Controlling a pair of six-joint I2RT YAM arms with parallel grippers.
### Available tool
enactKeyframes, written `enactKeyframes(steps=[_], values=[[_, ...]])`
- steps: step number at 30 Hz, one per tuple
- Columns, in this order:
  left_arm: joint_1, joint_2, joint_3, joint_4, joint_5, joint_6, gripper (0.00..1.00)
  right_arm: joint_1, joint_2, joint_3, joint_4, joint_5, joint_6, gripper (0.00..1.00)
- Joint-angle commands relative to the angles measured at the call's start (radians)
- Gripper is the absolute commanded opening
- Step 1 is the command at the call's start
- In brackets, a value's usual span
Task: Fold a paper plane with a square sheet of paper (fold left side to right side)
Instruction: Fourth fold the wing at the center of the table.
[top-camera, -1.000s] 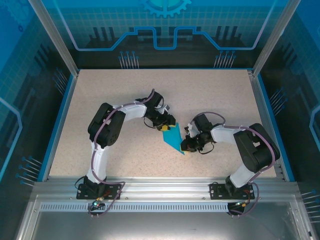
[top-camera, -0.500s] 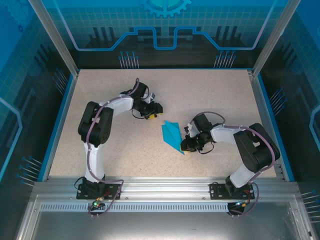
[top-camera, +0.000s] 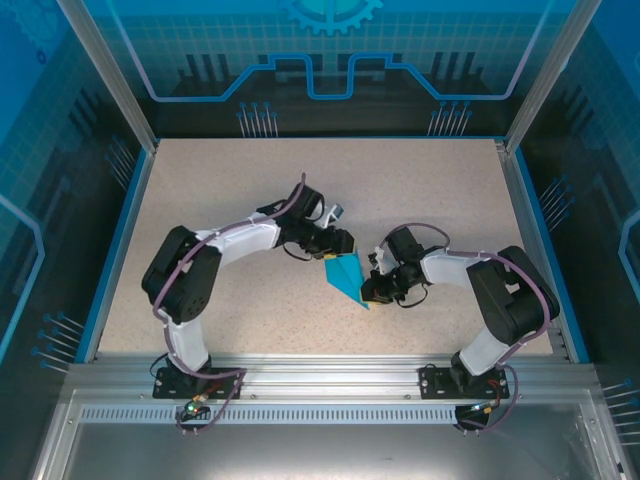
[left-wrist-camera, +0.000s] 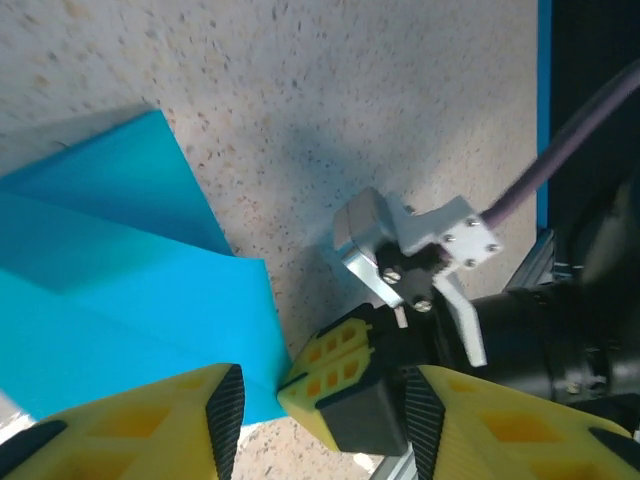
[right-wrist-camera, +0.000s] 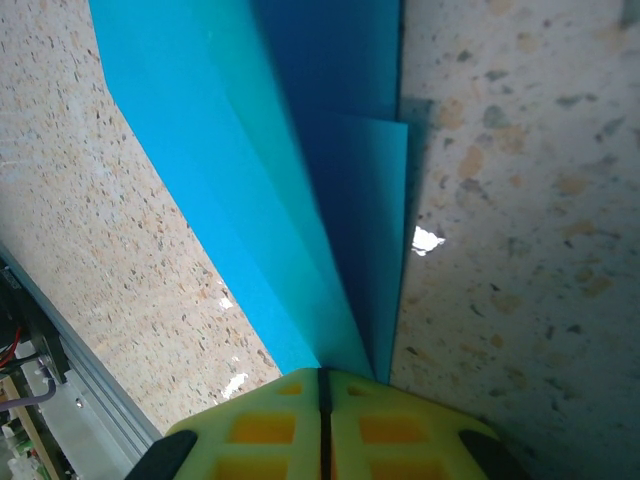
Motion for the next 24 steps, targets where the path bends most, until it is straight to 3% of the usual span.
enactKeyframes(steps=[1,13,19,24], values=[[0.001,0.08,0.06,0.033,0.041,-0.027,0.5,0.015,0.053,-0.035,-0.143,0.124,-0.002,0.08],[0.028,0.234,0.143,-0.117,-0.126,0.017,0.49,0.016,0.047,-0.029,-0.184,0.155,-0.024,0.08],[0.045,0.252,0.115,-0.101,-0.126,0.029,0.48,0.014,0.017,-0.027,-0.192,0.135,-0.039,0.07],[0.043,0.26,0.091,-0.066,-0.105,0.02,0.46,0.012,-0.106,-0.003,-0.209,0.099,0.005,0.07]])
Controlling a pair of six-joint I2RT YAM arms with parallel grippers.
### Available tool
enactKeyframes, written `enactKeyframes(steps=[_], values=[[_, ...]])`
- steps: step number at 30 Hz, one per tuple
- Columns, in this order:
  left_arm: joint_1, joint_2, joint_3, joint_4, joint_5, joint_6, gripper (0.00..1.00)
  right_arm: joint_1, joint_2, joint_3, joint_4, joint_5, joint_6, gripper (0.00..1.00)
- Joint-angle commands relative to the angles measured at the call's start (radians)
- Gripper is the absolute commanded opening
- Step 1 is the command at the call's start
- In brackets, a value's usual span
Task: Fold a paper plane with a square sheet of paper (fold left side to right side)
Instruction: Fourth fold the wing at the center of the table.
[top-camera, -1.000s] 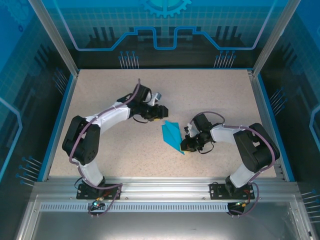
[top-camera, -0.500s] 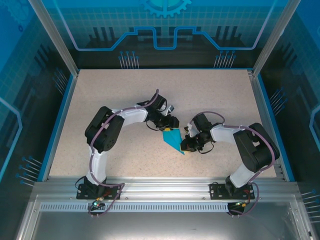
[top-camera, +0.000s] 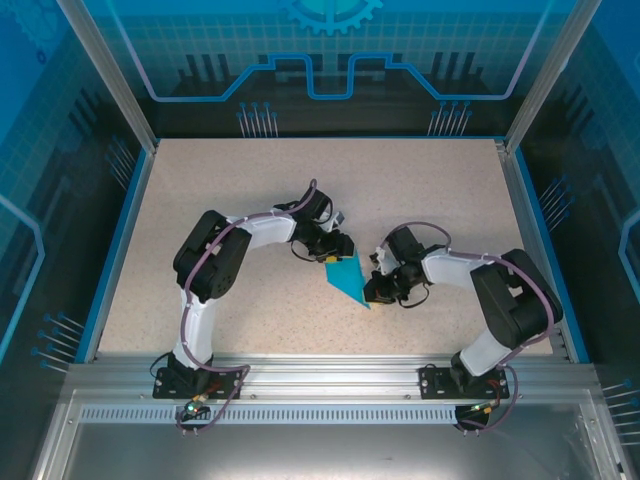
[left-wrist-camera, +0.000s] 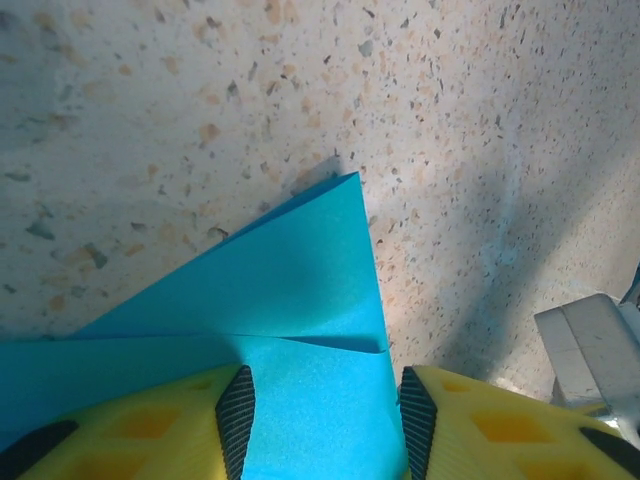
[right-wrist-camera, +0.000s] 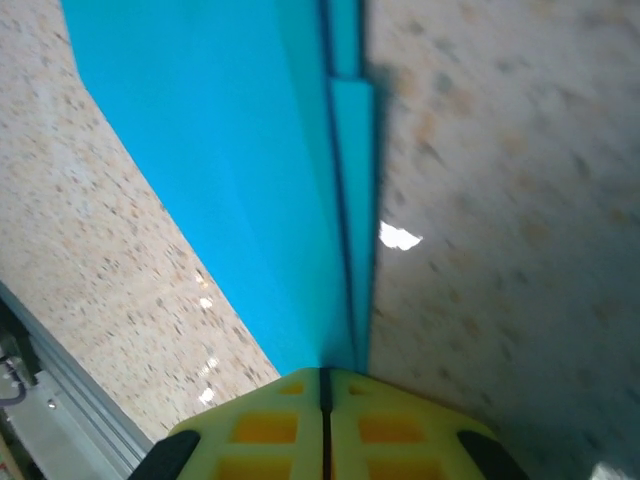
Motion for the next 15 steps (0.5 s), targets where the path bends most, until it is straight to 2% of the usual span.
enactKeyframes(steps=[1,4,7,15], values=[[0.022,0.042,-0.037,-0.013,-0.043,0.014,0.46,0.008,-0.091,0.001,-0.128,0.034,0.04,0.07],[0.022,0.044,-0.045,-0.003,-0.037,0.013,0.46,0.012,-0.178,0.013,-0.072,0.019,0.157,0.06],[0.021,0.045,-0.049,0.004,-0.035,0.012,0.46,0.025,-0.223,-0.007,0.068,0.027,0.316,0.03],[0.018,0.065,-0.037,0.001,-0.022,0.01,0.46,0.116,-0.142,-0.007,0.317,0.169,0.569,0.0]])
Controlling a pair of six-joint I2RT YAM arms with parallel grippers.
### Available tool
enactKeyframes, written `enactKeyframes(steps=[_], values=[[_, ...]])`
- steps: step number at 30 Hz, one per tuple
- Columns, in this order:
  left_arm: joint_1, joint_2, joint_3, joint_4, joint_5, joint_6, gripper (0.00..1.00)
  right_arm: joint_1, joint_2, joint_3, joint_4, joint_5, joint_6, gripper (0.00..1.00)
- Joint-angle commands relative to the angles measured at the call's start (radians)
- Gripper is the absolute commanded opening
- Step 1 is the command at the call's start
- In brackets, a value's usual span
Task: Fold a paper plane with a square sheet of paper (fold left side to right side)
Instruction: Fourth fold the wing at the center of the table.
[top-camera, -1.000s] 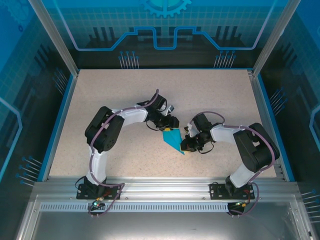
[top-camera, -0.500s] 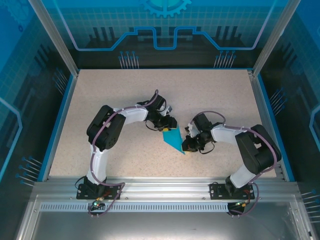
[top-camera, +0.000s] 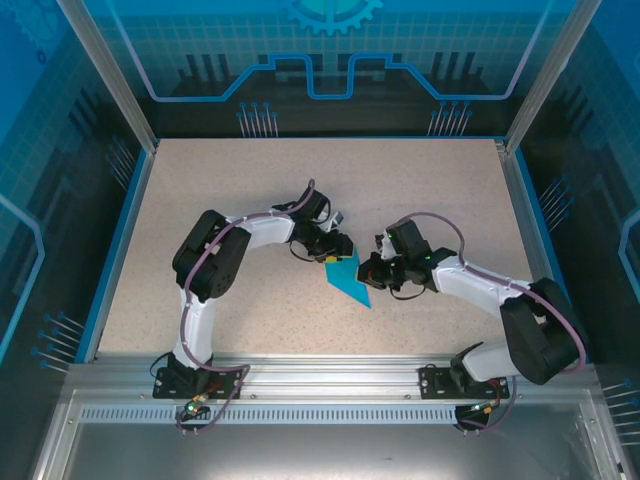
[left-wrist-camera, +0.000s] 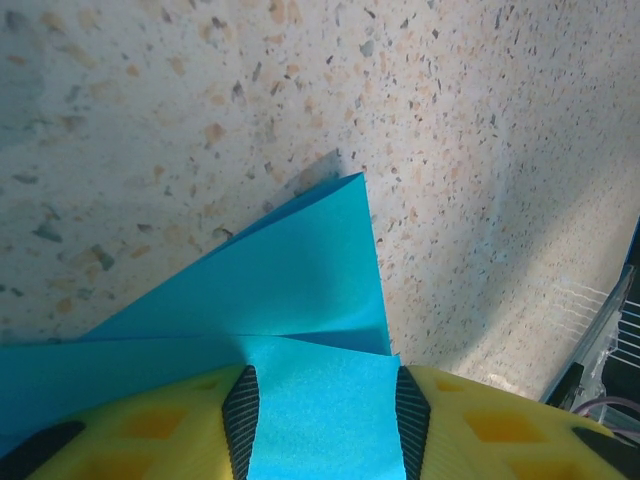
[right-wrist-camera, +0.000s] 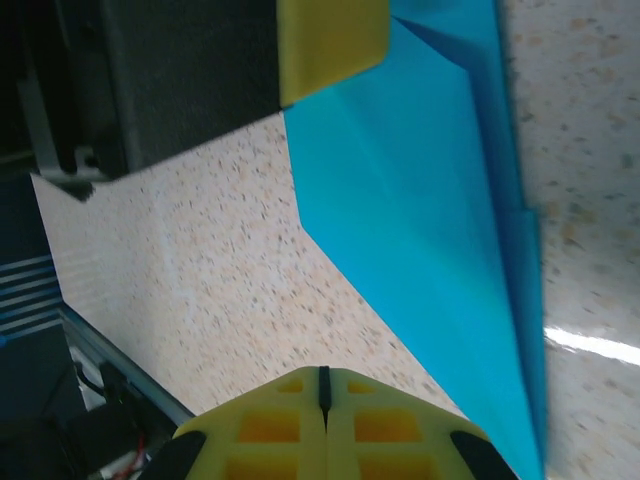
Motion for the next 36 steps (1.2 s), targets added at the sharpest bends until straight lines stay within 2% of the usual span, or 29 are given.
enactKeyframes(steps=[1,7,14,23,36], values=[[0.009,0.066,-0.02,-0.027,-0.049,0.011,0.46,0.051,0.05,0.0,0.138,0.09,0.157,0.0],[0.008,0.073,-0.006,-0.044,-0.05,0.02,0.46,0.099,0.132,0.023,0.209,0.163,0.217,0.0],[0.009,0.077,-0.002,-0.055,-0.052,0.025,0.45,0.109,0.24,0.046,0.282,0.179,0.245,0.0],[0.008,0.078,0.004,-0.069,-0.059,0.029,0.45,0.111,0.311,0.082,0.244,0.189,0.257,0.0],[0.009,0.083,0.007,-0.084,-0.08,0.038,0.45,0.11,0.289,0.036,0.09,0.223,0.308,0.0]])
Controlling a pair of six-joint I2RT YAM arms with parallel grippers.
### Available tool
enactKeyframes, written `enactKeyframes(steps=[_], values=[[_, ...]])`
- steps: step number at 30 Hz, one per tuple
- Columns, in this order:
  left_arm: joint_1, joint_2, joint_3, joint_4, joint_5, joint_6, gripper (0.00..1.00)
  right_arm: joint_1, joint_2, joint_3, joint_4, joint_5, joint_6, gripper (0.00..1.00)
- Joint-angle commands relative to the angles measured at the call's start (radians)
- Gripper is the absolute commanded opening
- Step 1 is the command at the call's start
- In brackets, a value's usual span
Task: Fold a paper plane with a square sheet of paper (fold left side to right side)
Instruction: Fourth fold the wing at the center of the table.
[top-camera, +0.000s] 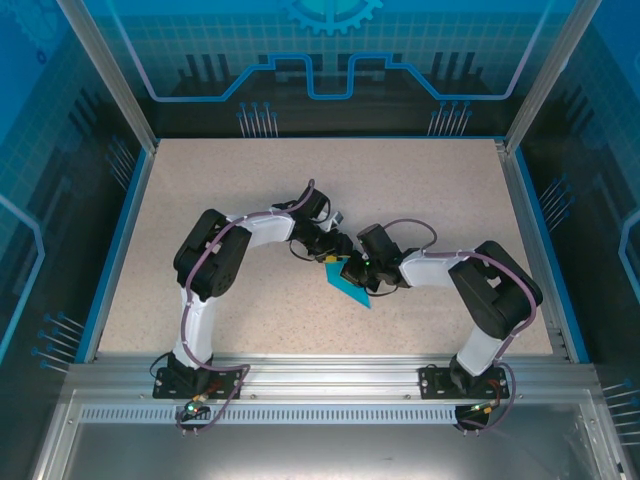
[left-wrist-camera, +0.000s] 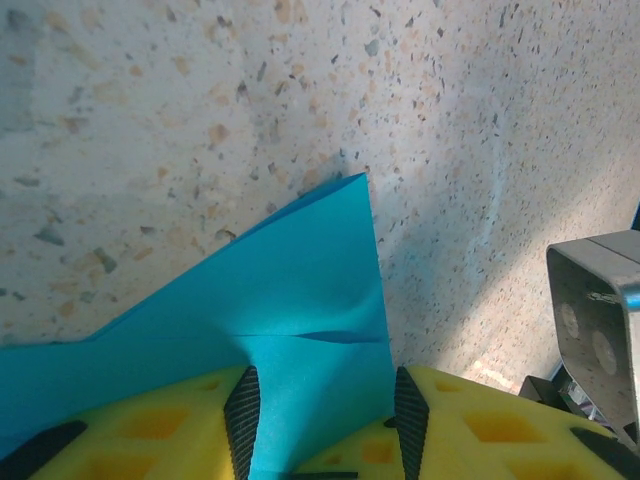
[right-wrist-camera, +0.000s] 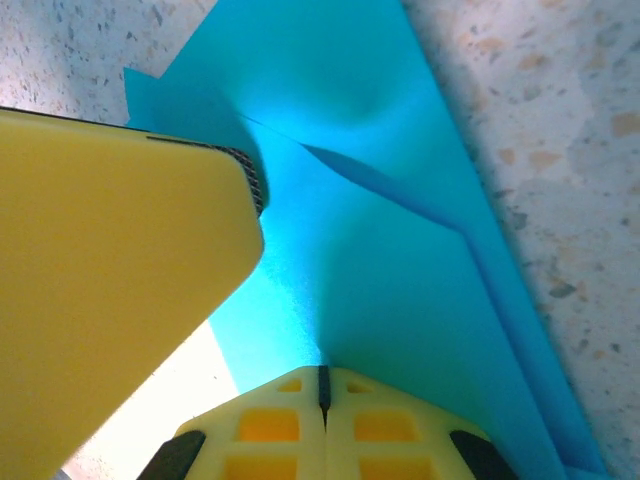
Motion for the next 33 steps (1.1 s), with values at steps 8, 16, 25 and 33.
enactKeyframes(steps=[8,16,25,33], values=[[0.006,0.074,-0.01,-0.064,-0.103,0.034,0.45,0.01,-0.075,-0.053,-0.241,0.056,0.04,0.0],[0.006,0.076,-0.012,-0.062,-0.11,0.033,0.45,0.01,-0.09,-0.07,-0.296,0.045,0.035,0.0],[0.007,0.082,-0.01,-0.061,-0.118,0.029,0.45,0.017,-0.131,-0.098,-0.339,0.046,0.05,0.0],[0.007,0.093,-0.009,-0.059,-0.125,0.022,0.45,0.032,-0.187,-0.14,-0.39,0.066,0.073,0.0]])
